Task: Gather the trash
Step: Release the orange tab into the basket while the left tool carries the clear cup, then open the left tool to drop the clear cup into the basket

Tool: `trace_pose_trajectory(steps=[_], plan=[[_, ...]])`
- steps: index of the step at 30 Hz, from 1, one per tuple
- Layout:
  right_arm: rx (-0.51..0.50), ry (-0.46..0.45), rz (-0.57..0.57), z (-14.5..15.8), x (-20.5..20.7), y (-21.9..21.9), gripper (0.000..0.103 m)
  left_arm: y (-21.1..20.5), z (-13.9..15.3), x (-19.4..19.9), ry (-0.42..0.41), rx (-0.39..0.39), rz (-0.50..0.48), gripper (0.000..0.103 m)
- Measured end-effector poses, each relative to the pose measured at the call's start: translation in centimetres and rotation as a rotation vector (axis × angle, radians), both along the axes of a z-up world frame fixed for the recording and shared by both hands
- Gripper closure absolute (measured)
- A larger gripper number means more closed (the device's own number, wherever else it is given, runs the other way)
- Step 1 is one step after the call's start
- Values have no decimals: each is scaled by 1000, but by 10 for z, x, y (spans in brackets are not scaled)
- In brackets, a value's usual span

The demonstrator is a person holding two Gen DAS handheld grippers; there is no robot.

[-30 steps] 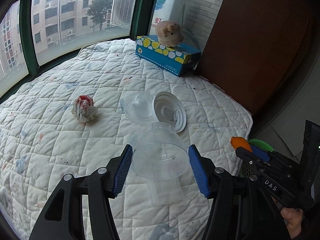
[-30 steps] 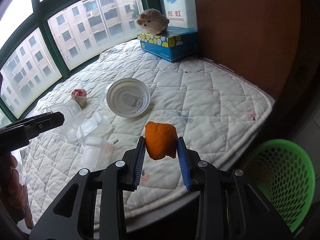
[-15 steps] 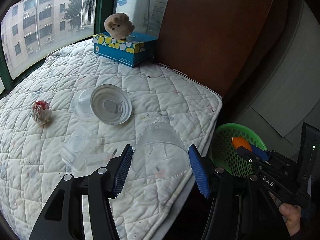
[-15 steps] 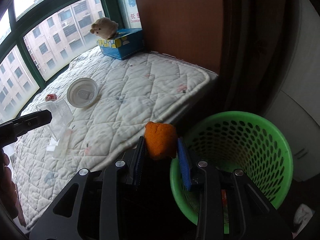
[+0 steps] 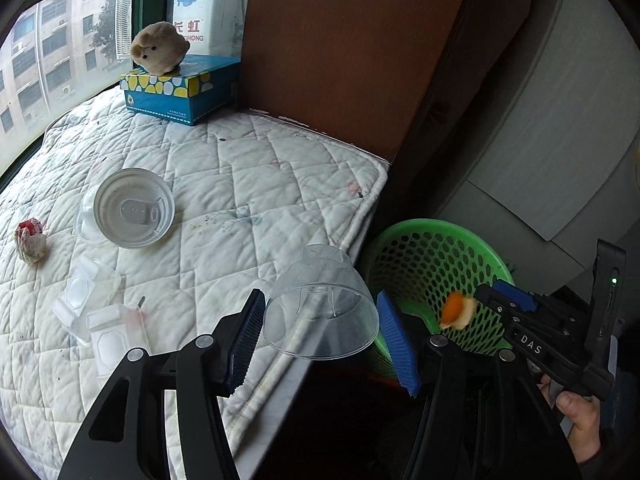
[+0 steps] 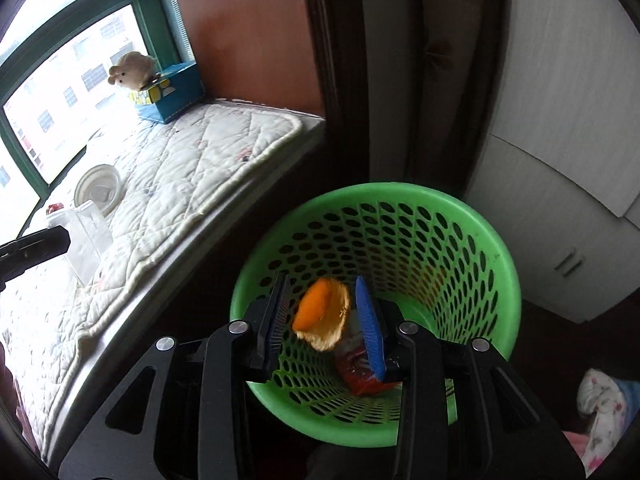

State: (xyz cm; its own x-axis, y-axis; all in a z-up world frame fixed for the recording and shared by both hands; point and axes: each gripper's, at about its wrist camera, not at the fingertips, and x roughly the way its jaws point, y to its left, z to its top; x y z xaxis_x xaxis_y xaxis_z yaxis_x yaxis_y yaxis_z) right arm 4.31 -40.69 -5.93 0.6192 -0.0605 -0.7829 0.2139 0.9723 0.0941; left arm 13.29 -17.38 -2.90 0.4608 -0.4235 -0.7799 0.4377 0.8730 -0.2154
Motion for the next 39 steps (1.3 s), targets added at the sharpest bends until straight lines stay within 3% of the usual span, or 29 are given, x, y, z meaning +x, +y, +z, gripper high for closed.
trace_pose_trajectory(steps=[11,21,28,32,39], plan=[[10,-16,-62,4,-22,-29,57,-50,-15,-5,31,16,-88,47],[18,-58,-107,13,-47,-51,41,-102,-36,-10,72,55,-168,45],[34,-70,-137,14,-59,-64,38,-133,-45,-19,93,59,-228,43],[38,-69,-144,14,-61,-66,38,-142,-46,-23,95,54,-246,33],[43,-72,-134,15,-62,-63,37,-130,-38,-23,72,61,-229,32]])
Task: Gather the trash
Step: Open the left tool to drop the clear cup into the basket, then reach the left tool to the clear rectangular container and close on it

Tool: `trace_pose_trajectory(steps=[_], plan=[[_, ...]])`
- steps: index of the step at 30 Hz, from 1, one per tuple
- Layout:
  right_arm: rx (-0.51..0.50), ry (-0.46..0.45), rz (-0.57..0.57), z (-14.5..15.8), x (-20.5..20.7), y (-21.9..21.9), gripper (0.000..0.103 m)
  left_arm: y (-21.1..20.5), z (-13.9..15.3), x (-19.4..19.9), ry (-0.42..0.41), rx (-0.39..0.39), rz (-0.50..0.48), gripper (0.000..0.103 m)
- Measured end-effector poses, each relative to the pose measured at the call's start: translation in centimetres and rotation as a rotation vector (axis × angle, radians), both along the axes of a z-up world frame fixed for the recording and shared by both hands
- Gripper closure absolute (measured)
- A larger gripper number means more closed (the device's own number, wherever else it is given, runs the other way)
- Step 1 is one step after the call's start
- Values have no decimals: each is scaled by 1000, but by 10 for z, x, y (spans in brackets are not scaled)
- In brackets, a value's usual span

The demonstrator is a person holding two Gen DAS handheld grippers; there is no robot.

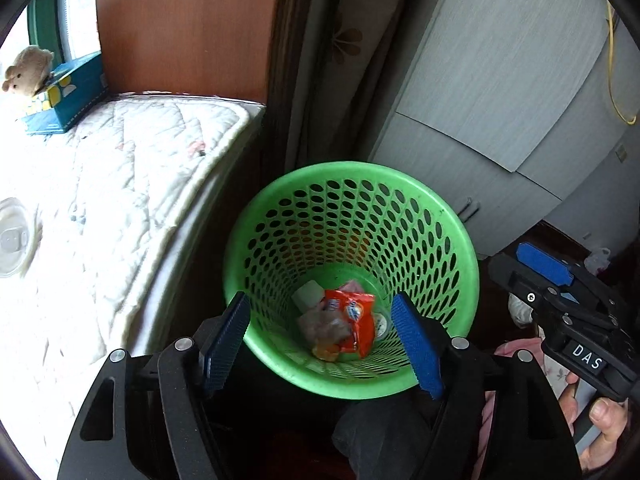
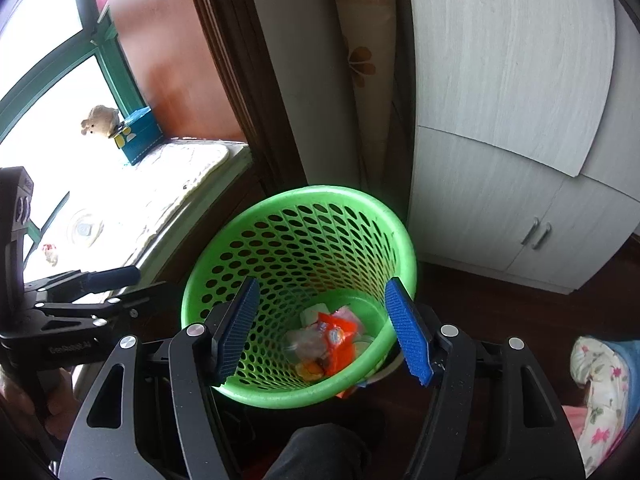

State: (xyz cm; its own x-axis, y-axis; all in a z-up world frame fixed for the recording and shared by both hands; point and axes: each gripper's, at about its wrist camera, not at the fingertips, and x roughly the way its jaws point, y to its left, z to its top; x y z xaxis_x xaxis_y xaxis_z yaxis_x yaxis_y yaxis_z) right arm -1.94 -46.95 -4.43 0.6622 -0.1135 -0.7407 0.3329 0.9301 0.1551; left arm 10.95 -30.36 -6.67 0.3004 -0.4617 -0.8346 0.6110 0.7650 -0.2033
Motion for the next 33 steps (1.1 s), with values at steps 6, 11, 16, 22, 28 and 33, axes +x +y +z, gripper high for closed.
trace_pose_trajectory(steps=[6,11,16,22,28,33], plan=[[5,-9,34,2,6,14,34,46,14,6,-49,27,108,32],[7,-19,78,7,17,31,32,94,23,14,-86,51,226,32],[2,-25,130,12,29,53,29,144,29,20,-127,80,352,32],[-5,-30,191,17,44,80,29,207,25,29,-146,109,507,32],[-2,-28,242,19,57,106,29,252,5,42,-109,143,613,32],[-9,-21,282,20,66,126,29,261,-13,49,-67,150,623,32]])
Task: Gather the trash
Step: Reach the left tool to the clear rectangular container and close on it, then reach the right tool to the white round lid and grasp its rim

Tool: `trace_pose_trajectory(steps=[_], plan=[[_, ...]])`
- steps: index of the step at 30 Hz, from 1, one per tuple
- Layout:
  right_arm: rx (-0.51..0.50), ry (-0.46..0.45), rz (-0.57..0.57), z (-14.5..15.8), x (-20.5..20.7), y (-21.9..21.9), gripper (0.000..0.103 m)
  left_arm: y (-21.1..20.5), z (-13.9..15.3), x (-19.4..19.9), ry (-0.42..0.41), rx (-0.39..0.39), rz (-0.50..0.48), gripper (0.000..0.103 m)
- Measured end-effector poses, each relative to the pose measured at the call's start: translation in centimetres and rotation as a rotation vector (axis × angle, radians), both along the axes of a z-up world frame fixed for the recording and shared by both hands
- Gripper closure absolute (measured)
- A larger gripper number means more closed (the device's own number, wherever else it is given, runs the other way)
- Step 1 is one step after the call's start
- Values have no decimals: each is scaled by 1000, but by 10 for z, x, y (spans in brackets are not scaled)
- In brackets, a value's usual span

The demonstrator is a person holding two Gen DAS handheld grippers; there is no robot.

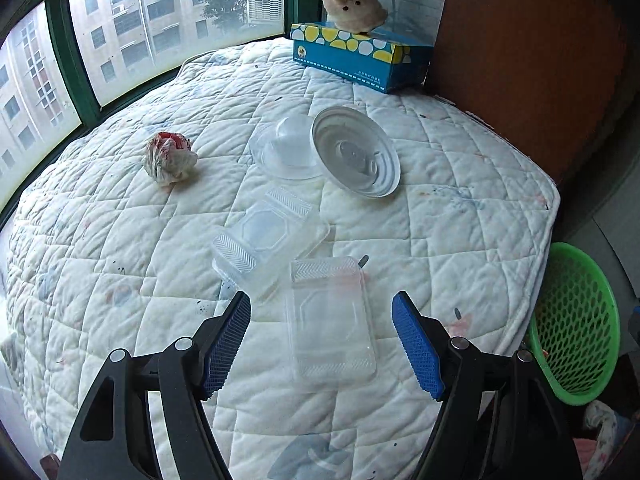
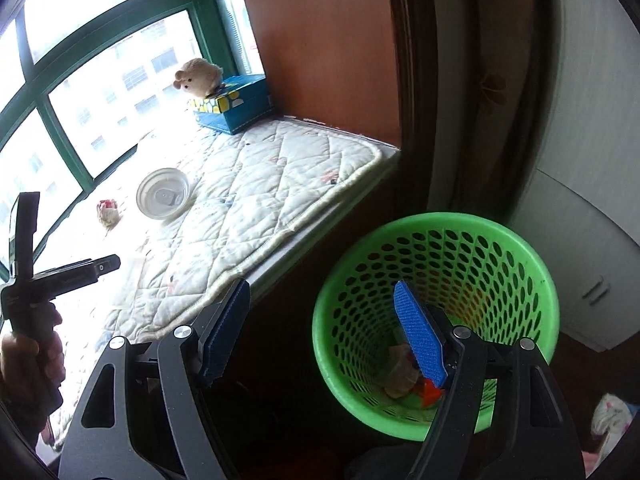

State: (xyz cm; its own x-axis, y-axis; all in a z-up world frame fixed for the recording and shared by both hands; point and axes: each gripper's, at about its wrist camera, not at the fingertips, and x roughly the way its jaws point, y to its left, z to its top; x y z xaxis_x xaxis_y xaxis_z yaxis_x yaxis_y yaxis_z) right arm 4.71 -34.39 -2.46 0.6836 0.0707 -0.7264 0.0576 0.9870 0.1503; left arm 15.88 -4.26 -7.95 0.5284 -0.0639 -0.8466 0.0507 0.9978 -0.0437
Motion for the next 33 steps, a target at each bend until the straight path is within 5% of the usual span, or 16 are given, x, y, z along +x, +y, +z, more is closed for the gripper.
trace_pose_trajectory(steps=[10,20,33], plan=[[-2,24,33,-6,13,14,28,-2,-21,15,49,-17,-6,33],[-5,35,52,-10,21,22,28,-2,-34,23,85,-29,-9,46],[-13,37,105,-9,35,42,28,10,-6,4,35,-63,-45,47]])
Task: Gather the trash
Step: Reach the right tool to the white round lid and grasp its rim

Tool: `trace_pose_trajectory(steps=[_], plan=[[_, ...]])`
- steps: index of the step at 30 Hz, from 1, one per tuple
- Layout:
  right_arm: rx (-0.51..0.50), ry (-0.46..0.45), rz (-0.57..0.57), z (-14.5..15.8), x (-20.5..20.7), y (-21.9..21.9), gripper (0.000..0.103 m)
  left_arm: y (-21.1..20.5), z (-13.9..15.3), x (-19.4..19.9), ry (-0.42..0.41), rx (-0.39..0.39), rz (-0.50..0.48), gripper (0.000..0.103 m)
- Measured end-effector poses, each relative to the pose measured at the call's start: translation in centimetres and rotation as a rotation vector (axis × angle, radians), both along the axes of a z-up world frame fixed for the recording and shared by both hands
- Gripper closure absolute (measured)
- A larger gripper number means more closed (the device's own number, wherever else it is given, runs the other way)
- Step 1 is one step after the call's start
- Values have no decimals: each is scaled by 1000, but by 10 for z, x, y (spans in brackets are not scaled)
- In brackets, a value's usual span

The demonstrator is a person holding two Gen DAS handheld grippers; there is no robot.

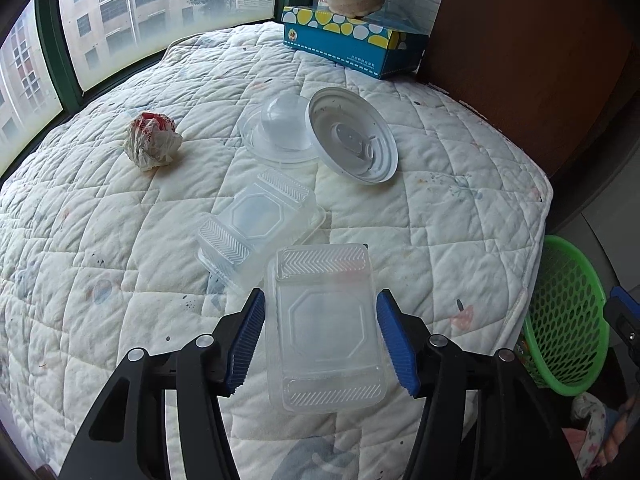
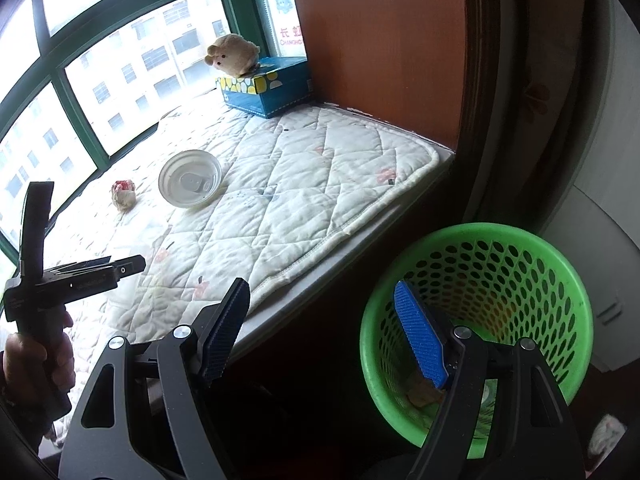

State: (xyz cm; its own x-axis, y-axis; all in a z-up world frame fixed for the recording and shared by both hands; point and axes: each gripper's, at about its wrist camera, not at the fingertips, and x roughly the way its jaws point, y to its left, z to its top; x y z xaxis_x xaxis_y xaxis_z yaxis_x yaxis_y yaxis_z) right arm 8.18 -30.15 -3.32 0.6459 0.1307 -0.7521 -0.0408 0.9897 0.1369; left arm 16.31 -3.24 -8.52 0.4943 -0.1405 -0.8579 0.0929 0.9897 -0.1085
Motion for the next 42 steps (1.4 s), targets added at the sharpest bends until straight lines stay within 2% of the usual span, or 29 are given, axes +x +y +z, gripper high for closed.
trace_pose_trajectory(steps=[5,12,18,23,29,35,42], plan=[[13,7,45,-2,14,18,28,13,23,-7,-34,-12,-9,47],[35,10,132,-3,45,57,11,39,48,-11,-80,-18,6,47],[45,16,235,-6,80,98,6,62,61,-11,-102,-35,29,47],[62,54,299,-16,116,124,5,74,60,-8,-100,-44,40,47],[26,81,356,-35,150,155,5,84,56,-2,-88,-46,43,47],[-4,116,379,-57,176,168,5,91,53,7,-80,-56,47,47],[32,142,381,-69,196,168,4,93,48,15,-69,-68,44,47]])
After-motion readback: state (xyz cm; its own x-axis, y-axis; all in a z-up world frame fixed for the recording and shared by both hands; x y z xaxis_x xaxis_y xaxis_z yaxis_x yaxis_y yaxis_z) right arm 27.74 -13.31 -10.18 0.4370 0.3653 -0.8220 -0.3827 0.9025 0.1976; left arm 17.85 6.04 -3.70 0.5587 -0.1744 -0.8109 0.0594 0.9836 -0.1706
